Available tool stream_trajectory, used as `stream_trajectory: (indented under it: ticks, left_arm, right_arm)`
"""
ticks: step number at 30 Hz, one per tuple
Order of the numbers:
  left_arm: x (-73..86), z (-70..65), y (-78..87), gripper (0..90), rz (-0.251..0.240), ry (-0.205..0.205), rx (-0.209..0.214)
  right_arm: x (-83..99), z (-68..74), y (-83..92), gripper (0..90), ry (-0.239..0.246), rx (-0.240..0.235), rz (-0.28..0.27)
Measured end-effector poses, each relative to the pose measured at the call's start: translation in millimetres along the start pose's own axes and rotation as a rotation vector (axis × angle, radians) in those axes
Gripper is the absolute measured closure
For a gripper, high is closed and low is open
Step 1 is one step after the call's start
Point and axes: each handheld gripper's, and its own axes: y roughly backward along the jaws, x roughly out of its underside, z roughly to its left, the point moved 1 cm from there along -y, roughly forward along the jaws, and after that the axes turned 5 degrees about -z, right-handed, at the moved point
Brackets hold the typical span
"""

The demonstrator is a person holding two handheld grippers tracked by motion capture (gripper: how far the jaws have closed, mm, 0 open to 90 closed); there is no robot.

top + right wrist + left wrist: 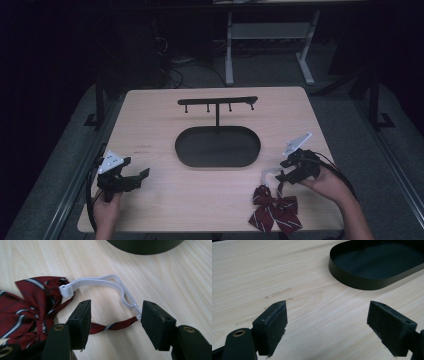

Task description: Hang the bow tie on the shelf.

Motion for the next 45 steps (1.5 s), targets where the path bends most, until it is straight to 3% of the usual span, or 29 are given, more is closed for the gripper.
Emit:
stream_trajectory:
  ticks: [2, 7, 14, 32, 41, 45]
  left_arm:
    - [-0.2, 0.4, 0.2, 16.3, 0.001, 0.003, 0.000]
    - [-0.4, -1.1, -1.1, 16.3, 0.004, 0.003, 0.003]
    - [-0.1, -0.8, -0.8, 16.3, 0.004, 0.007, 0.003]
    - [0.0, -1.8, -2.1, 16.3, 0.005, 0.004, 0.005]
    - [-0.1, -1.4, -1.2, 16.3, 0.010, 0.005, 0.004]
    - [0.2, -1.7, -2.0, 16.3, 0.004, 0.006, 0.004]
  right_arm:
    - [-1.6, -1.1, -1.3, 41.0, -0.011, -0.001, 0.011]
    - [-9.4, -6.9, -7.8, 43.4, 0.017, 0.006, 0.042]
    - [-13.1, -12.9, -20.7, 48.0, 0.018, -0.027, 0.043]
    - [-16.3, -11.5, -33.7, 79.2, 0.121, 0.019, 0.094]
    - [-15.3, -16.2, -32.8, 86.1, 0.083, -0.019, 0.075]
    - [-15.9, -16.3, -25.4, 86.6, 0.070, -0.036, 0.038]
